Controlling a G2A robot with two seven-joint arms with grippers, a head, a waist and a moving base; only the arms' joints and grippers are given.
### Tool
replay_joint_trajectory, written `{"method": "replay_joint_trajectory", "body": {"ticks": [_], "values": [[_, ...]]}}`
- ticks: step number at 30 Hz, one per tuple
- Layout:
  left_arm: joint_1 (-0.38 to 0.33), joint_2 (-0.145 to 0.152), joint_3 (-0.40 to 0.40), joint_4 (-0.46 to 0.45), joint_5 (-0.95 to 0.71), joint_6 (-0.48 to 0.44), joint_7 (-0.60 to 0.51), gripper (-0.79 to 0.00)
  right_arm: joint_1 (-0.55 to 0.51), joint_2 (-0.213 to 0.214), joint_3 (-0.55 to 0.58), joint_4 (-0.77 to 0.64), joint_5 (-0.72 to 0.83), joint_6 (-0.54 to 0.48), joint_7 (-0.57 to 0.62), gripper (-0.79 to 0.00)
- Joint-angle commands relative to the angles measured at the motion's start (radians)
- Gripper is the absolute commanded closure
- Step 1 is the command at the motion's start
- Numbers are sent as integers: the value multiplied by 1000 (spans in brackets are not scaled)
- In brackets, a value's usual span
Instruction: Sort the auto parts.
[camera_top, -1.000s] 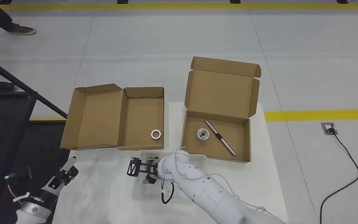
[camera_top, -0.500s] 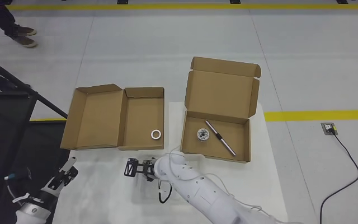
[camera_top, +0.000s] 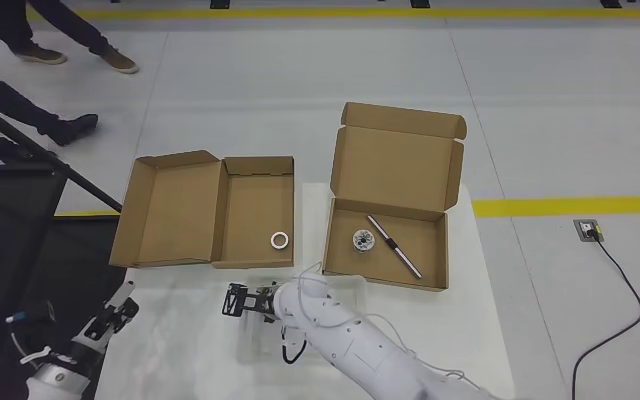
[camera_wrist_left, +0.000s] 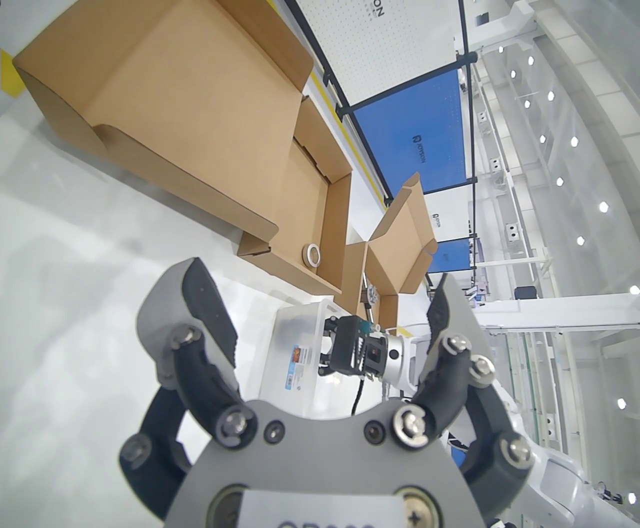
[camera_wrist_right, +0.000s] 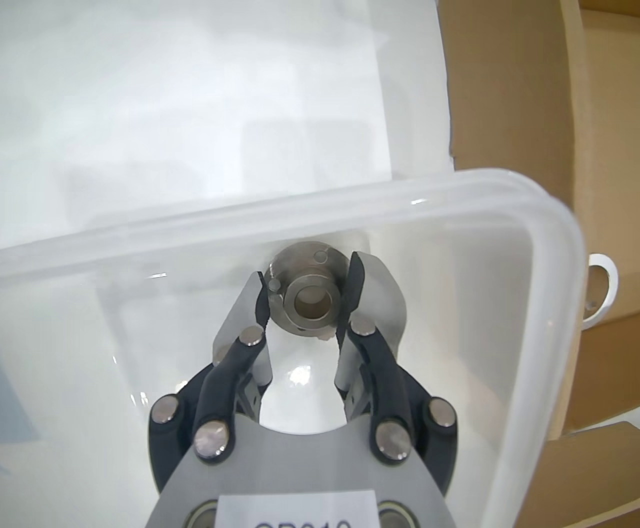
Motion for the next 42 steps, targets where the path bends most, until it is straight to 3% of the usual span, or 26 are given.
{"method": "replay_joint_trajectory", "body": {"ticks": [1, 2, 12, 32, 42], "values": [[0, 0, -3, -1, -6, 2, -6, -785, -4, 3, 2, -8, -8, 6, -2, -40], [0, 0, -5, -1, -7, 2, -8, -785, -7, 5, 4, -14, -14, 8, -4, 0], [-2, -1, -3, -10, 3, 7, -11, -785, -56, 46, 31, -121, -77, 29, -25, 0], [-2, -5, 10, -23, 22, 10, -6, -785, -336, 230, 218, -642, -322, -28, -2, 0], [12, -8, -9, -29, 9, -6, 2, -785, -502, 292, 286, -906, -473, 7, -156, 0]]}}
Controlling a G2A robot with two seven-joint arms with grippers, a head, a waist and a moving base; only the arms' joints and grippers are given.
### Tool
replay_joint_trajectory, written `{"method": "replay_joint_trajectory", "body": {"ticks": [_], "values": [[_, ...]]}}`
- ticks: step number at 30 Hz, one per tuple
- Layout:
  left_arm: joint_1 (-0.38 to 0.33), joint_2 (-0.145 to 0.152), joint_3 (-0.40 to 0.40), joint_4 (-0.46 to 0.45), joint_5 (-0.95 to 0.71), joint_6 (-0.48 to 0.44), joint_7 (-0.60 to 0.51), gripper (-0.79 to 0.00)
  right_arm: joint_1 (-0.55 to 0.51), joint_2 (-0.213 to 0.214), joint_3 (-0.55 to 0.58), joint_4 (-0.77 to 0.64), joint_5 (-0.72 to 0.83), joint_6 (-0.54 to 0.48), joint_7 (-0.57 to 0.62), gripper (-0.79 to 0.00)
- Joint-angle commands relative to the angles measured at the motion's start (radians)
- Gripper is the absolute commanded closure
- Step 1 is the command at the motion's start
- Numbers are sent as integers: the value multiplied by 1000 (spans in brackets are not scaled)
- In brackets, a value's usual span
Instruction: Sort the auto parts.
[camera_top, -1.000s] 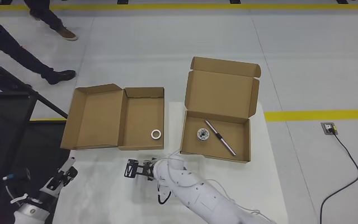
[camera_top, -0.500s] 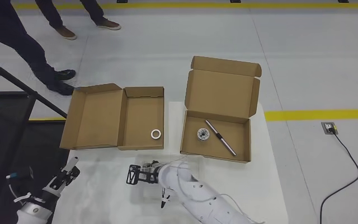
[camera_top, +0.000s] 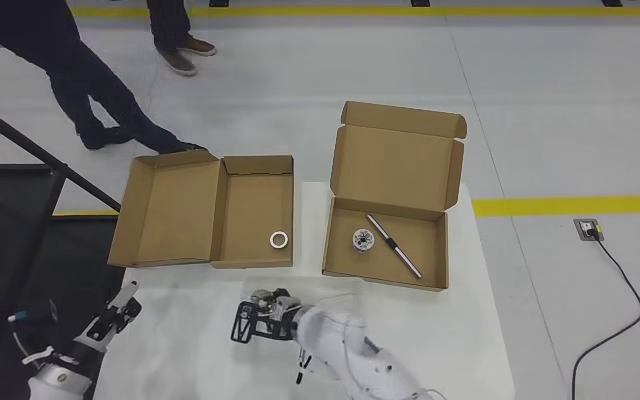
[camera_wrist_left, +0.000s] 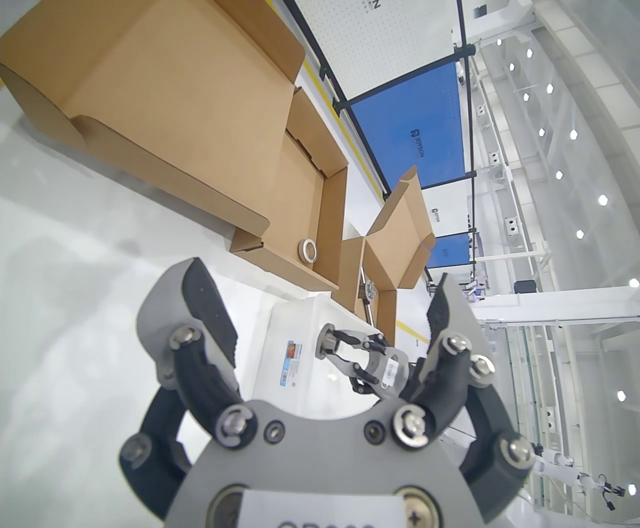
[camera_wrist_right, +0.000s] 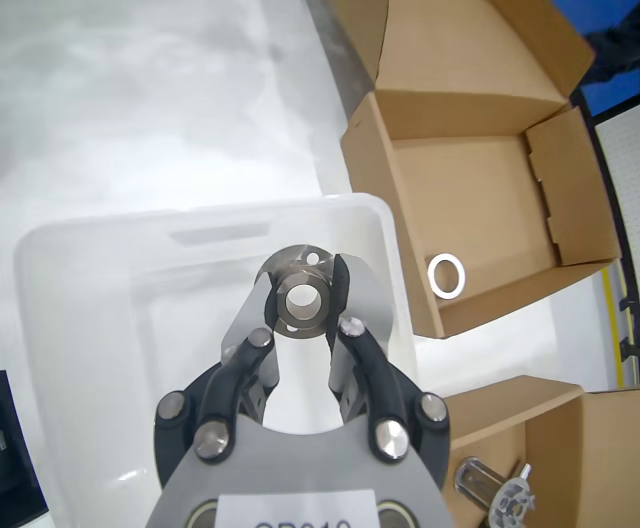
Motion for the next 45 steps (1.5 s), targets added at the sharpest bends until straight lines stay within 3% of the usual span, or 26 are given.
{"method": "replay_joint_trajectory", "body": {"ticks": [1, 9, 16, 32, 45], "values": [[5, -1, -10, -2, -9, -5, 2, -785, -36, 10, 7, -64, -35, 8, -25, 0], [30, -3, -50, -7, -57, -34, 0, -785, -94, 20, 11, -195, -92, 90, -48, 0], [34, -4, -65, 1, -83, -42, -15, -785, -18, -10, -18, -135, -43, 149, -27, 0], [27, -5, -55, 0, -86, -21, -9, -785, -16, -14, -15, -121, -44, 179, -3, 0], [-5, -5, -49, 11, -134, 31, -41, -785, 220, -91, -12, 224, 172, 260, -39, 0]]}}
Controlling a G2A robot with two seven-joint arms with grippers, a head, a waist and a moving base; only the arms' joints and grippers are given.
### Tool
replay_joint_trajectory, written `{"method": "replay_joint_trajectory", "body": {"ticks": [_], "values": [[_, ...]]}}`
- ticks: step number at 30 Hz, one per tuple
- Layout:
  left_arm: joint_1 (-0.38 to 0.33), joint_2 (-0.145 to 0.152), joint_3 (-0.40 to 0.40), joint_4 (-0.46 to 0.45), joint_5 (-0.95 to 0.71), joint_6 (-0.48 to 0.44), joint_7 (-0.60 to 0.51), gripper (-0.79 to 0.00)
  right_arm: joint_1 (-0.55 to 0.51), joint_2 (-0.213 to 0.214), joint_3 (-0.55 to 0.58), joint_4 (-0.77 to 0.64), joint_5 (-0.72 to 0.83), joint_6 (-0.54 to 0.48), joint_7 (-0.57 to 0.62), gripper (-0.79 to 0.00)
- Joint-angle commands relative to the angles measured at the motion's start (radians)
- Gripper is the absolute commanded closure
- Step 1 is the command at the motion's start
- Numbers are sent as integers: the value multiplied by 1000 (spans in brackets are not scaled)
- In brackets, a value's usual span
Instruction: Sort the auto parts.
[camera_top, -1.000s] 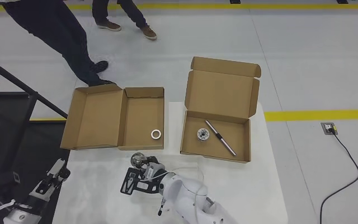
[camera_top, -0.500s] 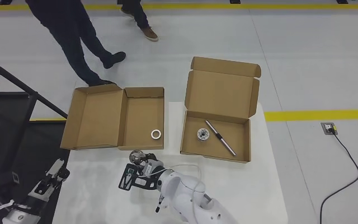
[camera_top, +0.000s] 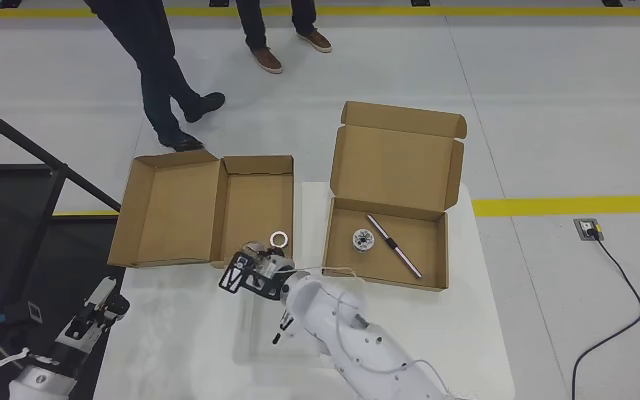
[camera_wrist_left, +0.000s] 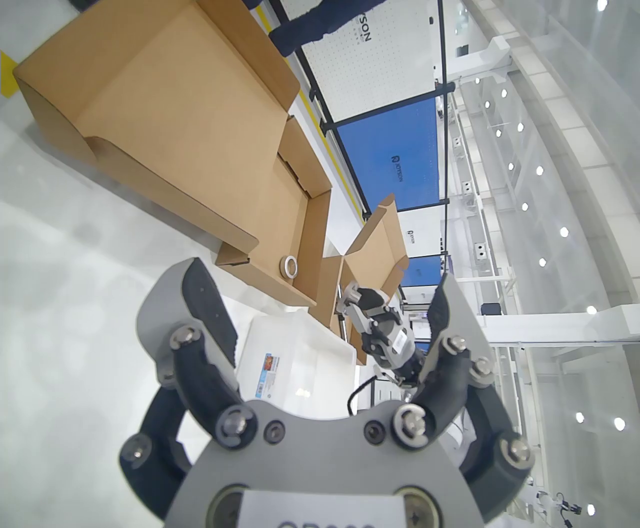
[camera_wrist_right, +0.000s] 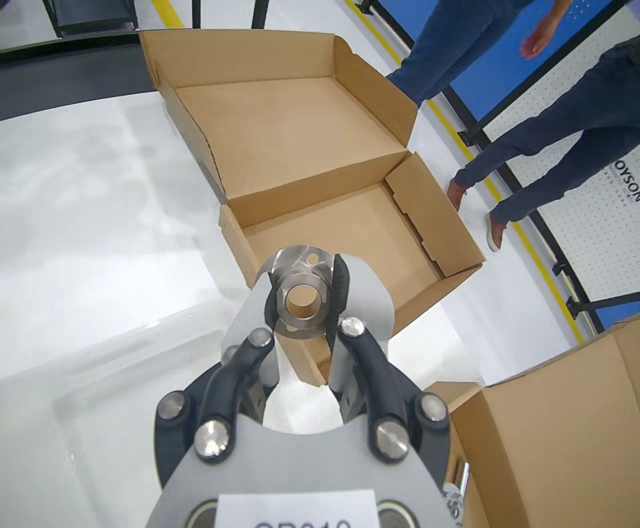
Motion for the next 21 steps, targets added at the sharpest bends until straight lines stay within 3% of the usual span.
{"method": "replay_joint_trajectory", "body": {"ticks": [1, 9, 21], "values": [[0, 0, -1, 1, -1, -1, -4, -785, 43, -15, -5, 74, 36, 14, -4, 0], [10, -1, -8, -7, -7, -15, -17, -785, 174, -79, -37, 311, 136, 79, -34, 0], [19, -4, -19, -7, -13, -26, -18, -785, 284, -147, -58, 555, 226, 74, -56, 0]]}}
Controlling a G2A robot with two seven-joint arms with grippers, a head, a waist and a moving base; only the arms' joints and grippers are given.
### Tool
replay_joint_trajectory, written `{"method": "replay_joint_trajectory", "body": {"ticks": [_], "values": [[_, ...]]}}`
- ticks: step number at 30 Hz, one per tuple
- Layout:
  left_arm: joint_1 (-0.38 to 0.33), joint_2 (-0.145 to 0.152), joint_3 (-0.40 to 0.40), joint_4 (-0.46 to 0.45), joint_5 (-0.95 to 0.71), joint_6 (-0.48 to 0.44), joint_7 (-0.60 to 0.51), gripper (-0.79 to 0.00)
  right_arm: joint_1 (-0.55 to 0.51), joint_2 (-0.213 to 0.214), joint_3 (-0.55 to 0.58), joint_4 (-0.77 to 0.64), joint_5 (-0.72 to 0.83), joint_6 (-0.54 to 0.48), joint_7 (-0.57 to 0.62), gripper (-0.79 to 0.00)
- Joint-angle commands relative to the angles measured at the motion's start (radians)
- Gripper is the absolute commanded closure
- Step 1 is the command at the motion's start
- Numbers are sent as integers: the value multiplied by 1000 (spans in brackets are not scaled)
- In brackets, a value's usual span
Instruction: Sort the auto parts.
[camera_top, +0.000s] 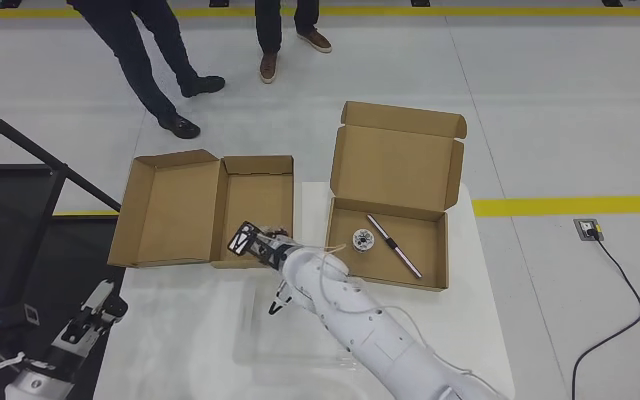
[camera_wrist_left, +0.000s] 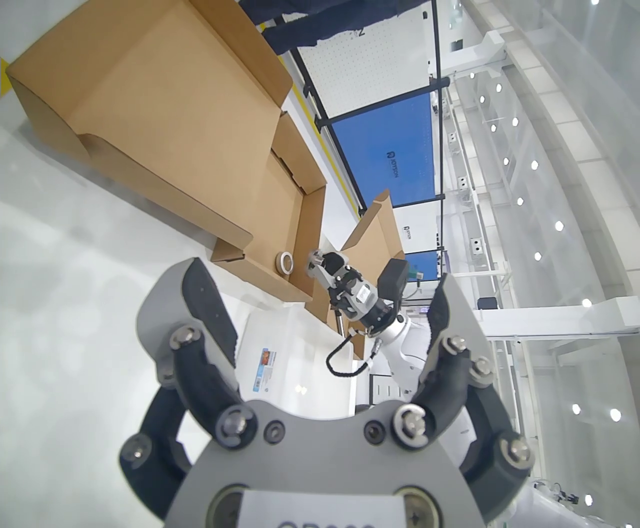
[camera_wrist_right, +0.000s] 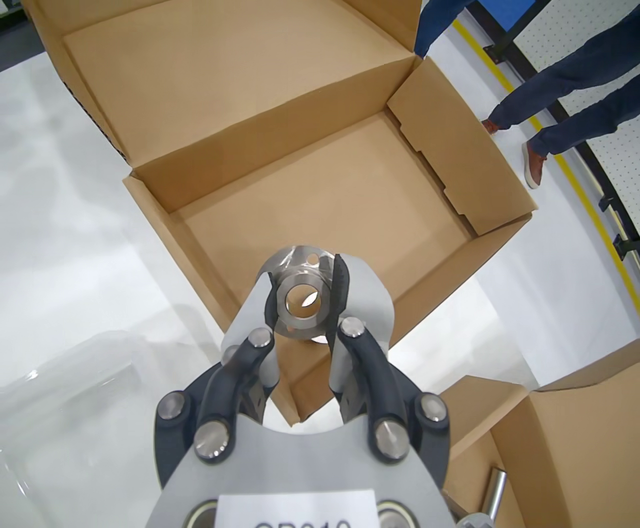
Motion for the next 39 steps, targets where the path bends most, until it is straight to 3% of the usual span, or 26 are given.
{"method": "replay_joint_trajectory", "body": {"ticks": [1, 17, 30, 39], "values": [[1, 0, -2, 1, -1, -1, 1, -785, 14, -10, -1, 36, 14, -7, 1, 0], [-1, -3, -7, 5, -4, 1, 0, -785, 93, -68, -11, 224, 74, -89, 29, 0], [-9, -4, 0, 3, 7, 6, -2, -785, 105, -82, -19, 251, 69, -177, 43, 0], [-6, -6, -1, 0, 10, 7, 5, -785, 110, -83, -5, 259, 65, -100, 12, 0]]}}
